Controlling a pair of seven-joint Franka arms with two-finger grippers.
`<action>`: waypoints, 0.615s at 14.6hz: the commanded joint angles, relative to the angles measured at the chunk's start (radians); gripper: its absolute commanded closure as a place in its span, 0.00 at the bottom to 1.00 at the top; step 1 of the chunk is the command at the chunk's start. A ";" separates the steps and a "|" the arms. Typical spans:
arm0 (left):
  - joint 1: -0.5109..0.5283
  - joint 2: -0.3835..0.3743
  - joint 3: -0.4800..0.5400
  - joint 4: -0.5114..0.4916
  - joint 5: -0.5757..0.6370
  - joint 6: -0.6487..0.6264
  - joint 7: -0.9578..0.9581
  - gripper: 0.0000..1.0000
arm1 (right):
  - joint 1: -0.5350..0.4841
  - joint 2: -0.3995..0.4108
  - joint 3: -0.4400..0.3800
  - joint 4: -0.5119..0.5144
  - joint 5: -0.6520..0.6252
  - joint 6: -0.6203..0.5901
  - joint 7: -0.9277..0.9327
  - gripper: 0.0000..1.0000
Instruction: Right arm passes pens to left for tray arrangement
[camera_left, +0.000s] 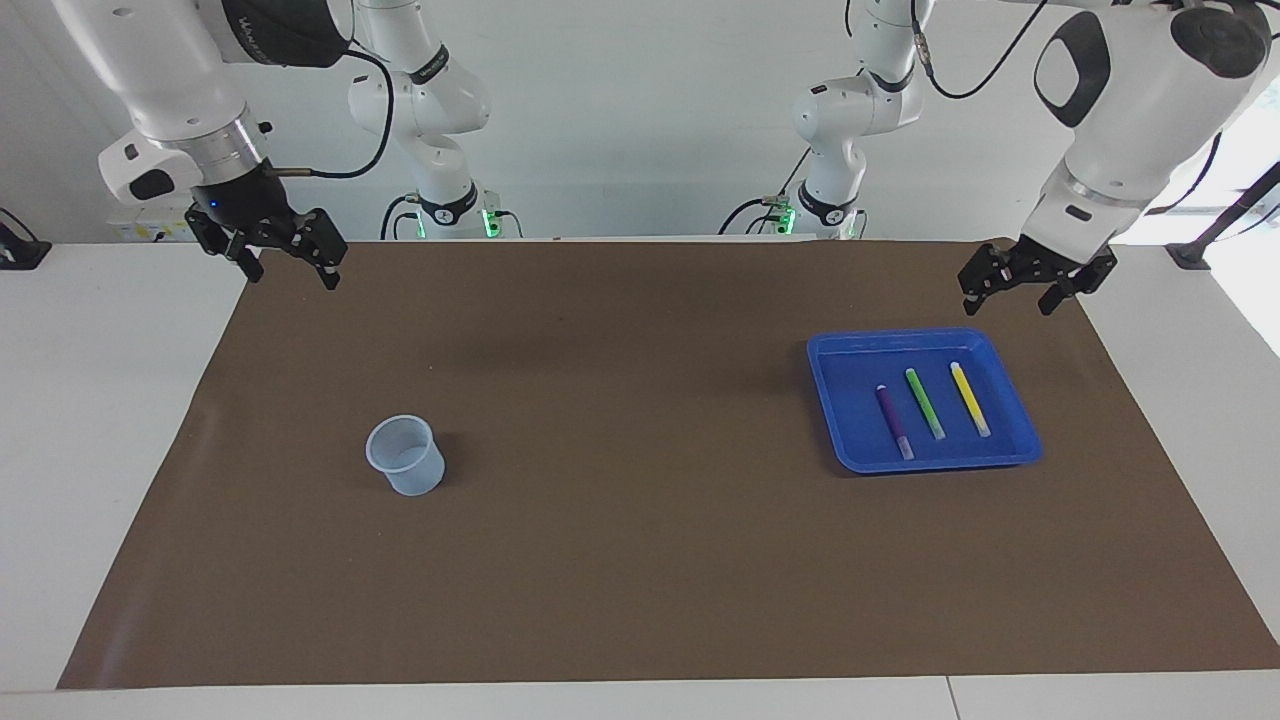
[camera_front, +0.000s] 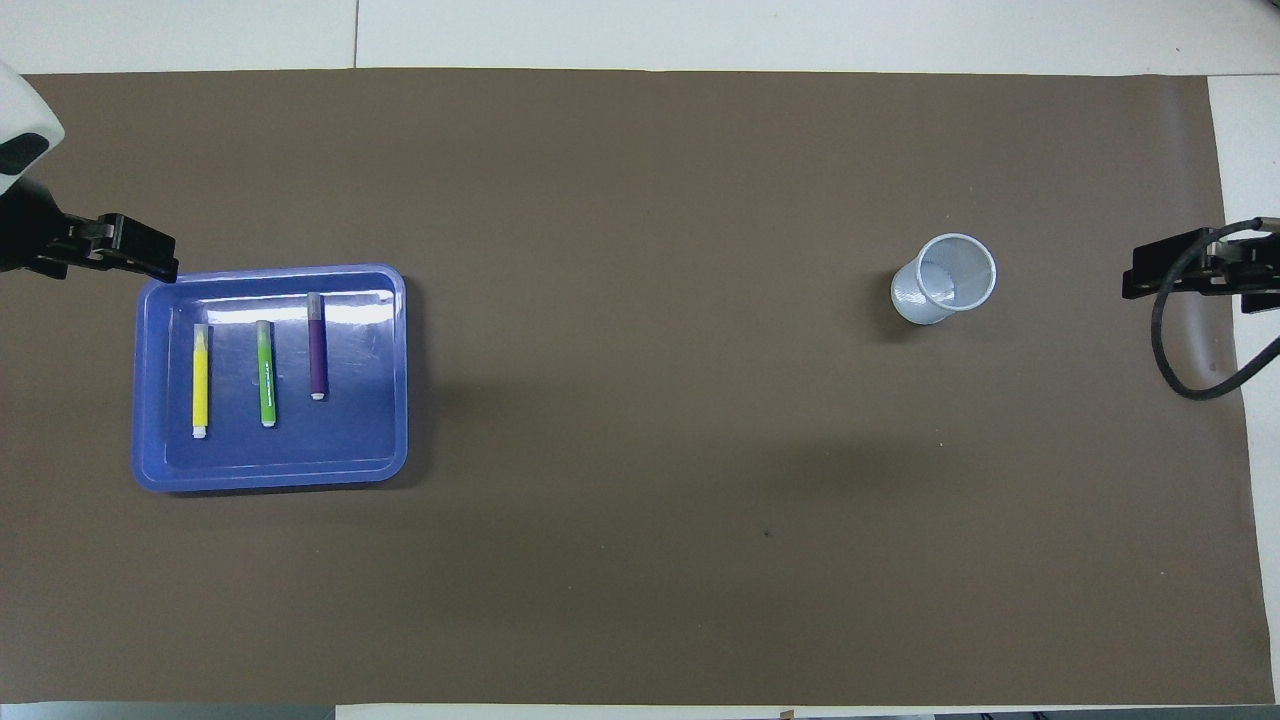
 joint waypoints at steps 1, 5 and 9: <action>-0.105 -0.065 0.107 -0.098 -0.024 0.019 -0.003 0.00 | -0.009 -0.001 0.005 -0.001 -0.001 -0.011 0.017 0.00; -0.173 -0.085 0.166 -0.151 -0.041 0.079 -0.003 0.00 | -0.007 -0.001 0.005 -0.001 0.000 -0.011 0.015 0.00; -0.179 -0.075 0.167 -0.073 -0.055 -0.030 -0.006 0.00 | -0.009 -0.001 0.005 -0.001 0.000 -0.011 0.017 0.00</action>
